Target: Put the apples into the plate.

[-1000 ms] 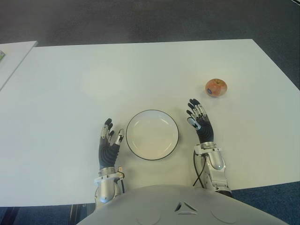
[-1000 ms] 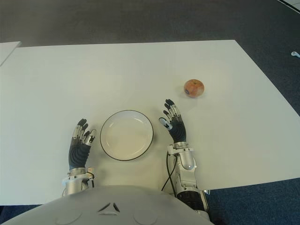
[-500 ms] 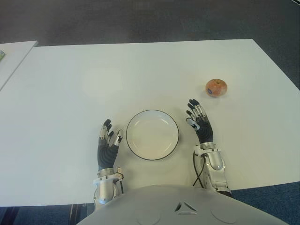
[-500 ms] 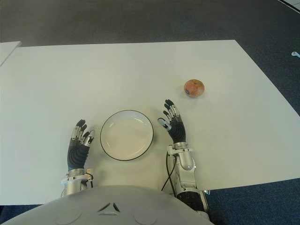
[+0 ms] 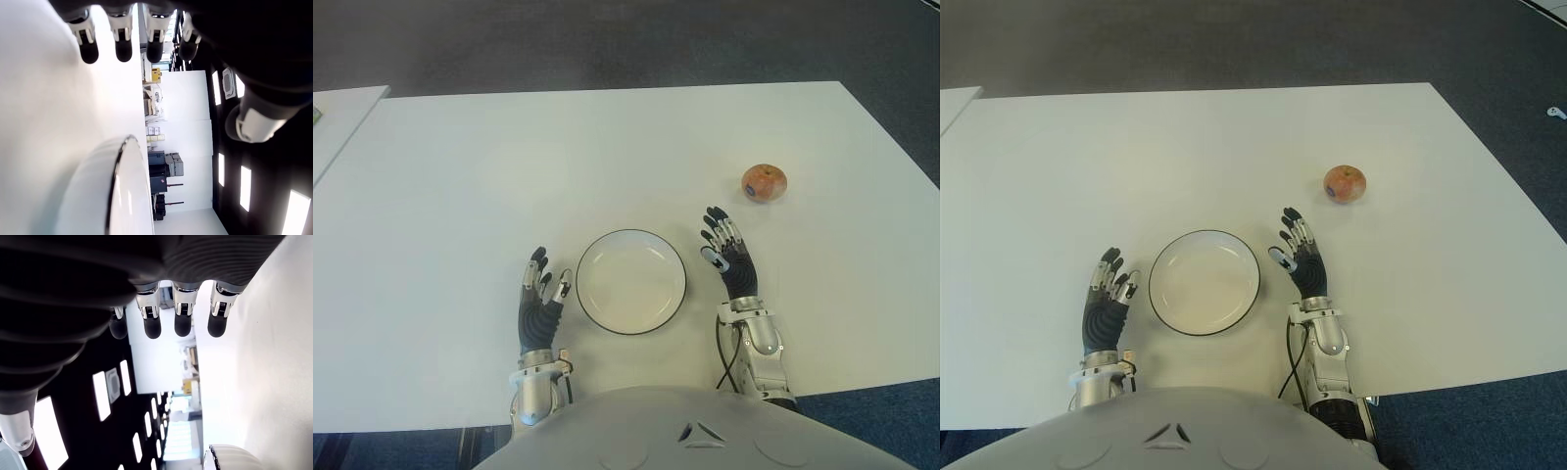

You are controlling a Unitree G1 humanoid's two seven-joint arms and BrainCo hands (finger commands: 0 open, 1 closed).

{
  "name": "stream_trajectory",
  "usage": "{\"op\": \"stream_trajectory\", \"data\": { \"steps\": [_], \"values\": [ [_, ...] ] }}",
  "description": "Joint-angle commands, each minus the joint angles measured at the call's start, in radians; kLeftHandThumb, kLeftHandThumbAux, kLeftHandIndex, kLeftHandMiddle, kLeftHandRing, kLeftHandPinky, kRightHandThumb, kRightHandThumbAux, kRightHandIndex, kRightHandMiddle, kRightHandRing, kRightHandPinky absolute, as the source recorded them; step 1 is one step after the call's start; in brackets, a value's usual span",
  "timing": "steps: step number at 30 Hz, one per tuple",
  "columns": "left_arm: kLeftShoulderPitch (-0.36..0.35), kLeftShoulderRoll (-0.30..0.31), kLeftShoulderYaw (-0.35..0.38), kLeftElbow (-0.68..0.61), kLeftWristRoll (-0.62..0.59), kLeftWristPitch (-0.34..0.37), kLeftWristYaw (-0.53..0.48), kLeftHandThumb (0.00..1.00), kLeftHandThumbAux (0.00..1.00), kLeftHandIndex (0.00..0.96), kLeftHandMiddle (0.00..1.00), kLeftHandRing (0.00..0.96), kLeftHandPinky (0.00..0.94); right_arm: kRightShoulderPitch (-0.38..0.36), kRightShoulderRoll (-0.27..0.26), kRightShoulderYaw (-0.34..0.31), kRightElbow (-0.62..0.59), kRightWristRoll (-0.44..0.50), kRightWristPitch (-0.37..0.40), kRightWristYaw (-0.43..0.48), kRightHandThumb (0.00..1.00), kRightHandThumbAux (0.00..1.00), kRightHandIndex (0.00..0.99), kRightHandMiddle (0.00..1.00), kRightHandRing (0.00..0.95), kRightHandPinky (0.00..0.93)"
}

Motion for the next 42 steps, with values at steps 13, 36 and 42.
{"op": "stream_trajectory", "data": {
  "steps": [13,36,42],
  "values": [
    [-0.042,-0.033,-0.015,0.063,0.031,-0.010,0.030,0.000,0.508,0.046,0.005,0.000,0.000,-0.210,-0.082,0.042,-0.061,-0.172,0.018,-0.030,0.323,0.523,0.007,0.006,0.000,0.000],
    [-0.097,-0.042,-0.048,0.107,0.077,-0.031,0.064,0.002,0.495,0.013,0.008,0.000,0.000,-0.965,-0.507,0.341,0.342,-1.141,-0.056,-0.500,0.370,0.520,0.071,0.051,0.000,0.000],
    [-0.107,-0.040,-0.047,0.124,0.088,-0.045,0.072,0.006,0.522,0.010,0.005,0.000,0.000,-1.078,-0.511,0.399,0.504,-1.164,-0.055,-0.569,0.374,0.527,0.071,0.042,0.000,0.000]
  ]
}}
